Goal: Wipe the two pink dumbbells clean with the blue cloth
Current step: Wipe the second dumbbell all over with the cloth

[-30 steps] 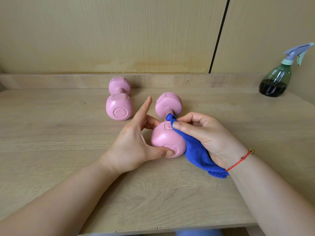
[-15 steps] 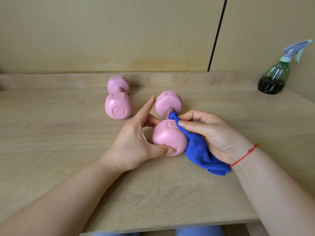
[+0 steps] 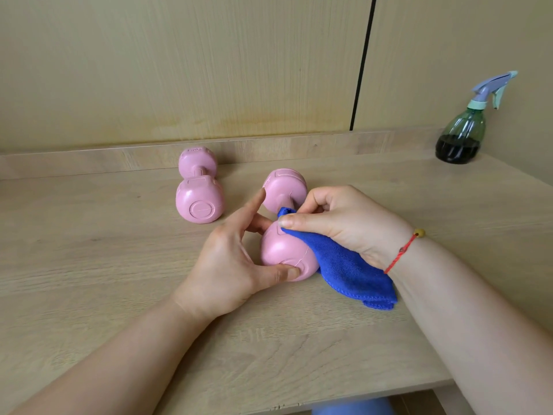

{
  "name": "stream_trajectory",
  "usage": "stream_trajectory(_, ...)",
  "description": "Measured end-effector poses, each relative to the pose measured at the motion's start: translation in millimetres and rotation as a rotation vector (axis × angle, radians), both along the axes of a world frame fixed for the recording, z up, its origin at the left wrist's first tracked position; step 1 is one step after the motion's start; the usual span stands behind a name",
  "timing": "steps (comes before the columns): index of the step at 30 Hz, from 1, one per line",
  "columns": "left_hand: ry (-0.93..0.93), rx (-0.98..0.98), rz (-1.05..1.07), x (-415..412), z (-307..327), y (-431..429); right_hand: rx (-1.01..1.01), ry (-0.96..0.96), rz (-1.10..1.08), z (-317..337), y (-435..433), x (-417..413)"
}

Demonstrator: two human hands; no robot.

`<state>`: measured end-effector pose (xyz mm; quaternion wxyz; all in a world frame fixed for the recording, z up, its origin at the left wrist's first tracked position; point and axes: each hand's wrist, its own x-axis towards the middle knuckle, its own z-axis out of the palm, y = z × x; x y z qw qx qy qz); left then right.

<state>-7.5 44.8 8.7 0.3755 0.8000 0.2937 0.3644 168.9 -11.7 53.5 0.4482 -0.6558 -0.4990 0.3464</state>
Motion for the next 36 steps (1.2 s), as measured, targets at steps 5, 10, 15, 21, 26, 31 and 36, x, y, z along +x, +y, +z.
stream_trajectory(5,-0.014,-0.015,-0.025,3.7,0.6,-0.3,-0.004,0.129,0.083,0.5,-7.3,14.4)
stream_trajectory(10,-0.028,0.016,-0.034,4.8,1.0,-3.9,0.122,0.094,-0.025,-0.2,-19.1,16.5)
stream_trajectory(15,-0.055,0.011,-0.031,4.2,5.5,-9.4,0.24,-0.08,0.016,-0.1,-18.9,-9.2)
stream_trajectory(21,-0.063,-0.015,-0.048,4.0,5.8,-7.5,0.083,0.119,-0.032,-0.4,-17.2,-10.1)
stream_trajectory(26,-0.057,-0.017,-0.096,3.5,2.2,-5.0,-0.062,0.412,0.125,-3.6,-27.8,11.2)
stream_trajectory(31,-0.046,-0.011,-0.091,1.8,2.9,-5.0,-0.089,0.451,0.086,-7.6,-28.5,10.9)
stream_trajectory(36,-0.053,-0.035,-0.086,-3.0,3.8,-6.3,-0.096,0.134,-0.035,0.1,-16.1,-8.8)
